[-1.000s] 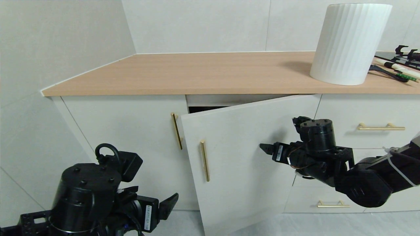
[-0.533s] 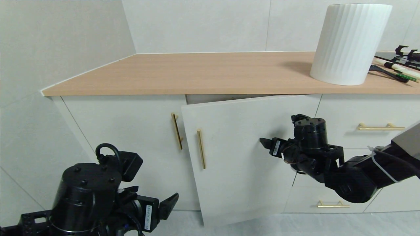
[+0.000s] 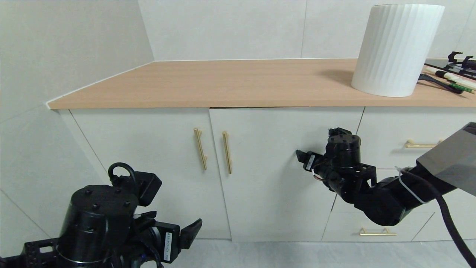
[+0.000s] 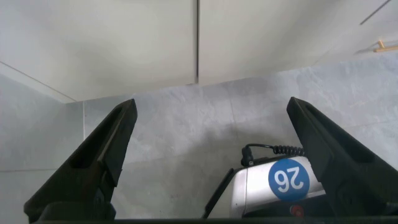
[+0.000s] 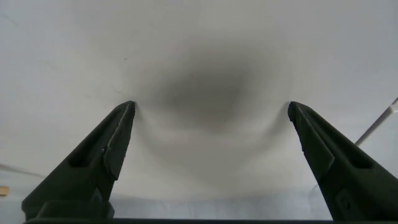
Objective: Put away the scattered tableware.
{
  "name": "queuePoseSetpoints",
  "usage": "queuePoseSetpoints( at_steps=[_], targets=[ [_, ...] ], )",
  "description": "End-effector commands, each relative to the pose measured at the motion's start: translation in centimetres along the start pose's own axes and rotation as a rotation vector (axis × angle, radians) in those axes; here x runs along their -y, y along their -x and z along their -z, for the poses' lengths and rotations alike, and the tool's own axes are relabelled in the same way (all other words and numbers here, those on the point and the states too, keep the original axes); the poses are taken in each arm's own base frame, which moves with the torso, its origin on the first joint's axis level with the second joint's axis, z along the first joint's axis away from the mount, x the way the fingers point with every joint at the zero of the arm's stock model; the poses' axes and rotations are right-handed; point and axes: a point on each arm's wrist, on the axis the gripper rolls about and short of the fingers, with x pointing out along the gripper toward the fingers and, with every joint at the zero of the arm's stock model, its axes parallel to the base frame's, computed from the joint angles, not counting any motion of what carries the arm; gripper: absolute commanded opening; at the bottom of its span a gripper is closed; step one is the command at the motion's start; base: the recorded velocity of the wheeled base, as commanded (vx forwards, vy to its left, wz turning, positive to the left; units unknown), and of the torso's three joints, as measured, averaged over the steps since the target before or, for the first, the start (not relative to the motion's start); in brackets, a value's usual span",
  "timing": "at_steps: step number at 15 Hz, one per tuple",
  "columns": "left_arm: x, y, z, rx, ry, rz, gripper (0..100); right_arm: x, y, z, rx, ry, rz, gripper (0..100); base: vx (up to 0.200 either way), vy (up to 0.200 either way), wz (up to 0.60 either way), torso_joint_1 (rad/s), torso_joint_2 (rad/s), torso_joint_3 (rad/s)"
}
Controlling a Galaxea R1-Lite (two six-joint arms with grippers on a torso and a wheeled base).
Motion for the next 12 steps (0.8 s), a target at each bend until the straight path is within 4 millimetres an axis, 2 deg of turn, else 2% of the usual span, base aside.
queuePoseSetpoints(
  at_steps=[1,3,7,10,11,12],
  targets=[
    [0.0,0.0,0.0,0.0,0.0,-0.001,100,0.1,-0.3,0.4,-0.01,0.006,0.006,100,0.0,0.0,0.0,0.0,0.0,0.0],
    [0.0,0.0,0.0,0.0,0.0,-0.001,100,0.2,-0.6,0.3,0.014,0.0,0.016,100,0.0,0.0,0.0,0.0,0.0,0.0],
    [0.0,0.0,0.0,0.0,0.0,-0.001,100,0.1,0.3,-0.6,0.025,-0.01,-0.001,100,0.0,0.0,0.0,0.0,0.0,0.0],
    [0.0,0.0,0.0,0.002,0.001,-0.002,100,1.0,4.7,-0.8,-0.083,0.018,-0.13,100,0.0,0.0,0.0,0.0,0.0,0.0],
    [0.0,0.0,0.0,0.002,0.001,-0.002,100,1.8,7.5,-1.2,-0.176,0.073,-0.306,100,0.0,0.0,0.0,0.0,0.0,0.0],
    [0.0,0.0,0.0,0.002,0.001,-0.002,100,2.2,8.4,-1.4,-0.197,0.091,-0.345,100,0.0,0.0,0.0,0.0,0.0,0.0]
  ],
)
